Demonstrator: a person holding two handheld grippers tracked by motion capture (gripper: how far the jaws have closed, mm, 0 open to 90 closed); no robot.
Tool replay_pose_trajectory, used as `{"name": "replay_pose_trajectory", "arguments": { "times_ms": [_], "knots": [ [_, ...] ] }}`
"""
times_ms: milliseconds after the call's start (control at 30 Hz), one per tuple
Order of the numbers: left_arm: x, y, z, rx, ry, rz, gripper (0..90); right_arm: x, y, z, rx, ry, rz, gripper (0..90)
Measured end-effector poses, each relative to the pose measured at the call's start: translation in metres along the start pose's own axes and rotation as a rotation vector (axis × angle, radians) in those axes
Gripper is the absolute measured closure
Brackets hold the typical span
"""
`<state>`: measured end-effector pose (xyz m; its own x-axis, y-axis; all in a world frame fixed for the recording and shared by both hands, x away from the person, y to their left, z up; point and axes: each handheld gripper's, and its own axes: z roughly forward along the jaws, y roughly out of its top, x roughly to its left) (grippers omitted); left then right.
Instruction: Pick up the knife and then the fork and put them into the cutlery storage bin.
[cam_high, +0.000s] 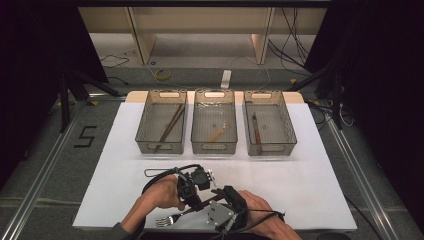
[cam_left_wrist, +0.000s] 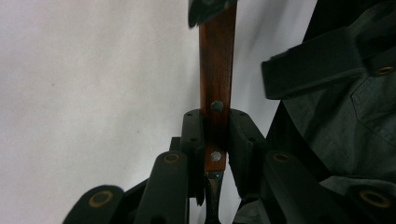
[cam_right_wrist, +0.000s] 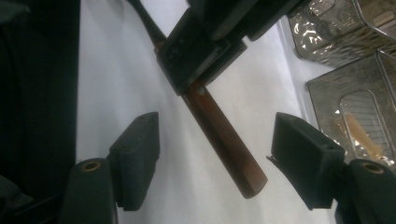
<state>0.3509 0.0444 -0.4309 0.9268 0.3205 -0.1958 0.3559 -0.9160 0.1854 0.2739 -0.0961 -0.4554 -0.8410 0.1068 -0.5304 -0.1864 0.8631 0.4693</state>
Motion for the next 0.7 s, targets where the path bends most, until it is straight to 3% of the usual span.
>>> {"name": "replay_pose_trajectory", "arguments": {
  "times_ms": [33, 133, 200, 233, 333, 700],
  "knots": [
    [0.000, 0.001, 0.000, 0.006, -0.001, 0.006, 76.6, 0.002, 0.000, 0.001, 0.007, -0.009, 0.000, 36.1],
    [-0.002, 0.003, 0.001, 0.014, -0.004, 0.016, 76.6, 0.003, 0.000, 0.003, 0.030, -0.032, -0.088, 39.3],
    [-0.003, 0.005, 0.001, 0.012, -0.011, 0.012, 76.6, 0.007, 0.000, 0.004, 0.042, -0.047, -0.090, 41.5],
    [-0.003, 0.005, 0.001, 0.019, -0.010, 0.018, 76.6, 0.006, 0.000, 0.005, 0.041, -0.045, -0.133, 43.1],
    [-0.004, 0.007, 0.001, 0.020, -0.012, 0.025, 76.6, 0.010, 0.000, 0.006, 0.047, -0.058, -0.124, 46.9],
    [-0.005, 0.011, 0.000, 0.021, -0.029, 0.034, 76.5, 0.012, -0.001, 0.007, 0.060, -0.098, -0.201, 62.8]
  ]
}}
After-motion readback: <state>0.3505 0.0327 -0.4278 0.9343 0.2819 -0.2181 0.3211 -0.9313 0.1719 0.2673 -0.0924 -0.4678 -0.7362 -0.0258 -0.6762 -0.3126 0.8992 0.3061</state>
